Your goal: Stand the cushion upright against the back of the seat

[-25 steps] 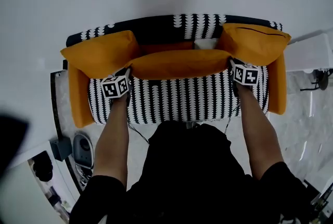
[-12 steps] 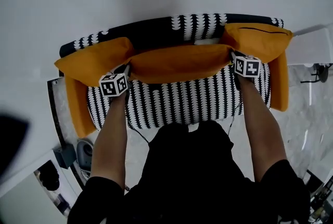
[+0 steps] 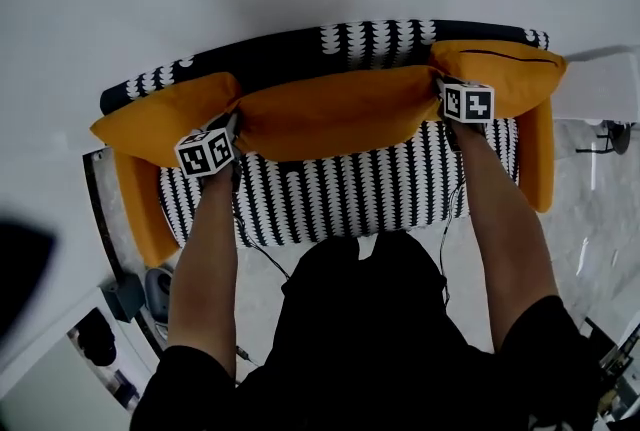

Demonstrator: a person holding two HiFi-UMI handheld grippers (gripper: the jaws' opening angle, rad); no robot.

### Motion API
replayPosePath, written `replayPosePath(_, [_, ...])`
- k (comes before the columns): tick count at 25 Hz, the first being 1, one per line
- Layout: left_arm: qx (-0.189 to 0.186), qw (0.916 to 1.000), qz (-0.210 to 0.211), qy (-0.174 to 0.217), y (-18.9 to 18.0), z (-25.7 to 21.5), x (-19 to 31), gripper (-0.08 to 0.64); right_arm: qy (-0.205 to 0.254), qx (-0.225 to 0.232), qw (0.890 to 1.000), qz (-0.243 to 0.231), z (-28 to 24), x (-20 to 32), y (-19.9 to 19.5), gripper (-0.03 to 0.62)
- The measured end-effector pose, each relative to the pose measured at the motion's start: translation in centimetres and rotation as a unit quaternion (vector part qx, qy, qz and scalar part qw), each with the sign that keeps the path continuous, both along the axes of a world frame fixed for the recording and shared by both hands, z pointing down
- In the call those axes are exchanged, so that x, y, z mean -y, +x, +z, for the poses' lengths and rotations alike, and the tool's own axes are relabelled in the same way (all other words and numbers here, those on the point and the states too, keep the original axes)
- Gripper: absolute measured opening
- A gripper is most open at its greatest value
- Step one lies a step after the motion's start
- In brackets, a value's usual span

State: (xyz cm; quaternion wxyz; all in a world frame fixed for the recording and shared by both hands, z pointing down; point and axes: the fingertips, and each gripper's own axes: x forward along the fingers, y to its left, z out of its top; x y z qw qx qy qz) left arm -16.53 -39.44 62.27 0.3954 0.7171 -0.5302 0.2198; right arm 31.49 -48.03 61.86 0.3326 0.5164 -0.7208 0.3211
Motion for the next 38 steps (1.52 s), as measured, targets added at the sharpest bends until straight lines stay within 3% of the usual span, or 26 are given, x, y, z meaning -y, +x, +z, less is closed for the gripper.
replayPosePath(6, [0.006, 0.9999, -0.003, -0.012, -0.2, 0.4, 1.2, 0.035, -0.015, -0.002, 1.0, -0.001, 1.1, 1.6, -0.4, 0.055])
replayPosePath(25, [0.02, 0.9998, 0.004, 0.008, 0.2, -0.9, 1.2, 0.037, -0.039, -0.004, 0.999, 0.002, 0.9, 0.9, -0.1, 0.055])
replayPosePath(31, [0.04, 0.9988, 0.024, 0.012, -0.5, -0.6, 0.2, 0.05, -0.03, -0.014, 0.999, 0.02, -0.3, 0.2, 1.4, 0.113])
replayPosePath(38, [0.053, 0.998, 0.014, 0.032, -2.0, -2.5, -0.4, 0.11, -0.002, -0.014, 1.0, 0.015, -3.1, -0.7, 1.4, 0.123])
